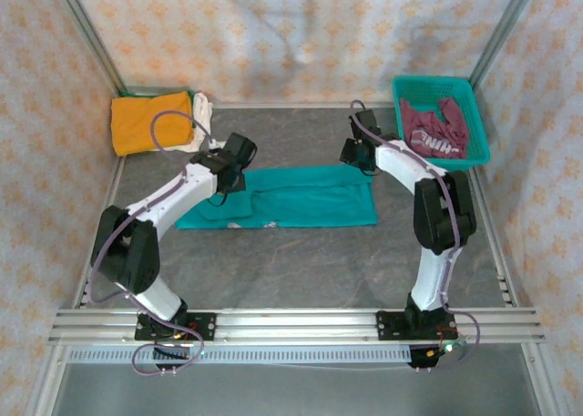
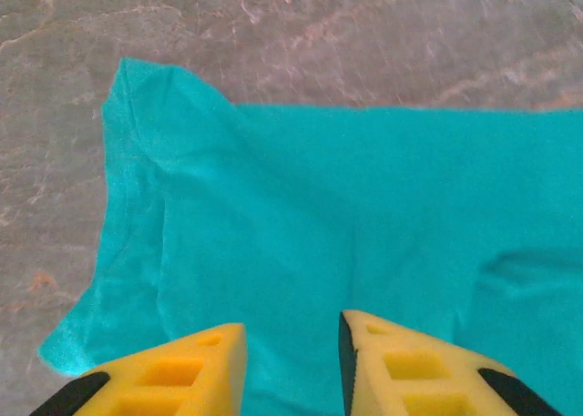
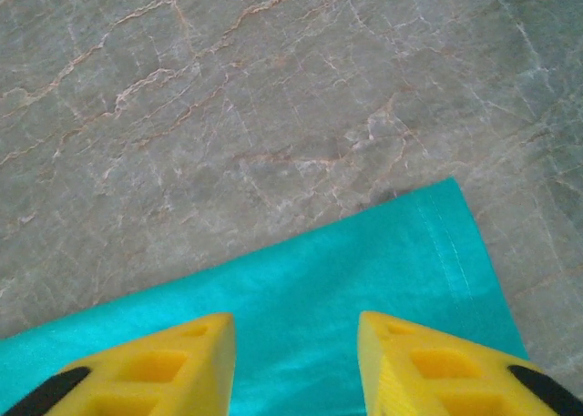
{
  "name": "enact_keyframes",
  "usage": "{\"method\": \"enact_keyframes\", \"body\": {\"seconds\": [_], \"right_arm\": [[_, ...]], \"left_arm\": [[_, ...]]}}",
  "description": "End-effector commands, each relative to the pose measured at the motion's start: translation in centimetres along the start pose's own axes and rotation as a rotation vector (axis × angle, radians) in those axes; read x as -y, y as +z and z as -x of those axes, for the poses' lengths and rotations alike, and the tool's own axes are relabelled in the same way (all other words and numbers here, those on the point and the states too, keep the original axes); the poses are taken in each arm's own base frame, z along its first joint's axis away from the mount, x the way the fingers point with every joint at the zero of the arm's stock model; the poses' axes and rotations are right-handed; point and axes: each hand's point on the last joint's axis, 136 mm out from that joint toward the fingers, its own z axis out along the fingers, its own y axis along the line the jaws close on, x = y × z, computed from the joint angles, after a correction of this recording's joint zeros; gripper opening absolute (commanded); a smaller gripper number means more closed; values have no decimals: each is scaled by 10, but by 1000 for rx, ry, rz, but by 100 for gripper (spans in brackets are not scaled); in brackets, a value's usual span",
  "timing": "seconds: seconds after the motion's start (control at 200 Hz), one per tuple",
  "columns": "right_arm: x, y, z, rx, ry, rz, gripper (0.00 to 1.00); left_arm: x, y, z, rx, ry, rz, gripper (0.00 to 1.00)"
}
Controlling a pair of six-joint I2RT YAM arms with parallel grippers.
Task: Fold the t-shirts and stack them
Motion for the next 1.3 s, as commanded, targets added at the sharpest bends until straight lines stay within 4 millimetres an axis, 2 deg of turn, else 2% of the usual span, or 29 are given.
{"method": "enact_keyframes", "body": {"seconds": [0.0,0.03,0.13,0.2,0.335,0.36,0.4,0.515,0.701,0.811,0.901,1.036,1.121,1.166,1.226,1.296], "right_arm": [[11,17,-20,-95,-63,-97,27],[13,21,-21,-102,-70,-112,23],[13,35,-28,-144,-95,-140,18],[15,44,-34,-188,-124,-167,12],[26,53,-46,-215,-147,-215,10],[29,53,-48,-217,-148,-222,10],[34,53,-54,-227,-152,-236,10],[52,47,-73,-254,-161,-282,10],[86,23,-115,-312,-162,-364,10],[92,2,-147,-349,-187,-373,11],[78,-13,-182,-386,-234,-316,11],[27,-30,-255,-536,-239,-76,11],[-15,-48,-288,-621,-251,106,12],[-34,-58,-293,-635,-229,195,13],[-58,-68,-290,-636,-193,320,13],[-63,-76,-274,-604,-221,306,16]], "left_arm": [[-5,33,23,2,-122,-22,32],[-10,40,26,3,-138,-7,33],[-25,62,31,3,-156,62,34],[-33,81,28,-41,-170,96,32],[-48,105,16,-73,-260,130,32],[-51,105,16,-81,-273,133,32],[-52,117,6,-124,-264,154,32],[-51,127,2,-154,-243,174,31],[-40,138,12,-161,-222,155,31],[-16,145,32,-153,-152,97,30],[22,145,62,-84,-50,61,26],[95,153,102,-25,47,-10,26],[140,155,123,7,68,-85,26],[157,149,136,40,64,-113,26],[173,133,156,102,47,-167,27],[169,113,175,160,6,-172,28]]}}
